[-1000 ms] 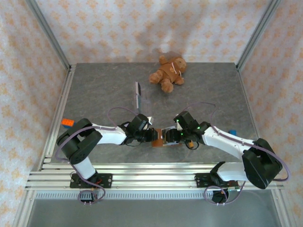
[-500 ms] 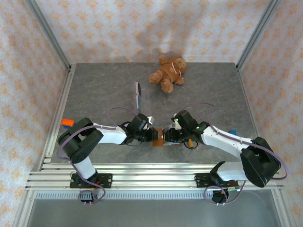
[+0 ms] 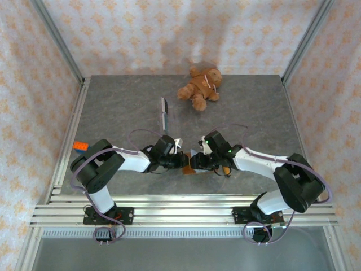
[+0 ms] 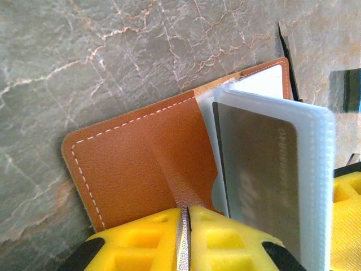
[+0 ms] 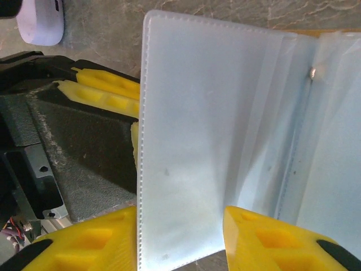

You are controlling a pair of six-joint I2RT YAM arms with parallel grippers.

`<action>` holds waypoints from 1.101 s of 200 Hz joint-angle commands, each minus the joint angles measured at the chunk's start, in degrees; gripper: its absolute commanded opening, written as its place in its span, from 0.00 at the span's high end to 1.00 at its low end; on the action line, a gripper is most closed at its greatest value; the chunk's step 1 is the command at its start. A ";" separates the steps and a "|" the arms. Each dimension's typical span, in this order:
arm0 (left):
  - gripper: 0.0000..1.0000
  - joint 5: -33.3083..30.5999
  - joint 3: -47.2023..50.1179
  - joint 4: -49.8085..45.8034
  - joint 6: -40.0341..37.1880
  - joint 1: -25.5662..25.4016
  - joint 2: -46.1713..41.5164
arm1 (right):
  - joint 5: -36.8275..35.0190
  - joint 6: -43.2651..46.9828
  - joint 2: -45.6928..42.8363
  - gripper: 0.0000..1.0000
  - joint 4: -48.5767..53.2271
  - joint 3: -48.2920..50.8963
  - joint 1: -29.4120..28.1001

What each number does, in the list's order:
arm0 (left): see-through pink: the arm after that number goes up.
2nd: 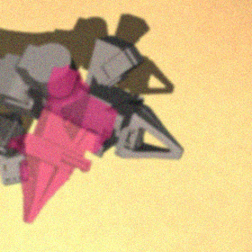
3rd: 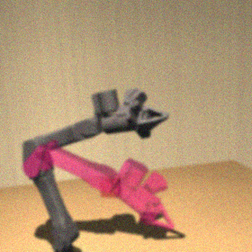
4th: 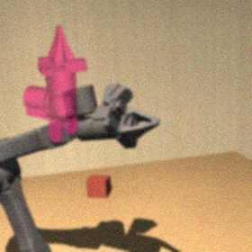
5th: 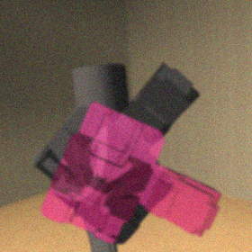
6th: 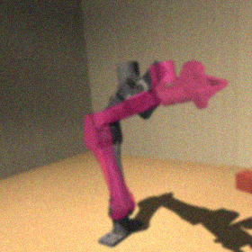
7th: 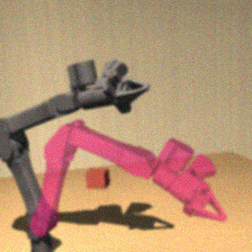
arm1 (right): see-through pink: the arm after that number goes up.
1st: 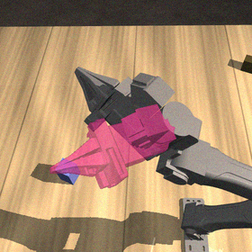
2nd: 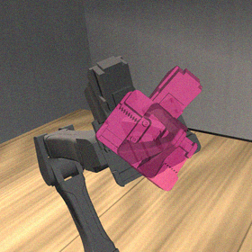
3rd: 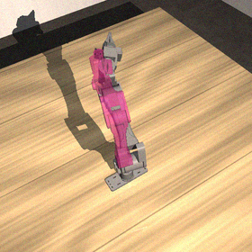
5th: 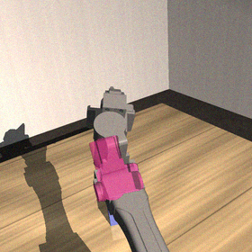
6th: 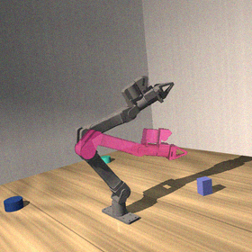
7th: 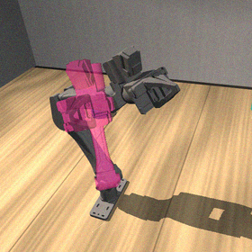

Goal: Put the credit cards into the card holder

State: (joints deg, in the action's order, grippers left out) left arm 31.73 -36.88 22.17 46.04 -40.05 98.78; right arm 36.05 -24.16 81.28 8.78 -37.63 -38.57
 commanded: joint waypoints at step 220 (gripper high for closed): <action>0.81 -0.61 7.26 1.28 5.34 4.79 -5.41 | -2.14 1.31 -2.97 0.48 -2.01 1.86 0.16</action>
State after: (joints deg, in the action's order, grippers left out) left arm 33.56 -30.52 27.38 51.59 -35.97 95.07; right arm 35.44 -23.73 79.11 6.79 -35.88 -38.57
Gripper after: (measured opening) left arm 0.185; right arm 0.519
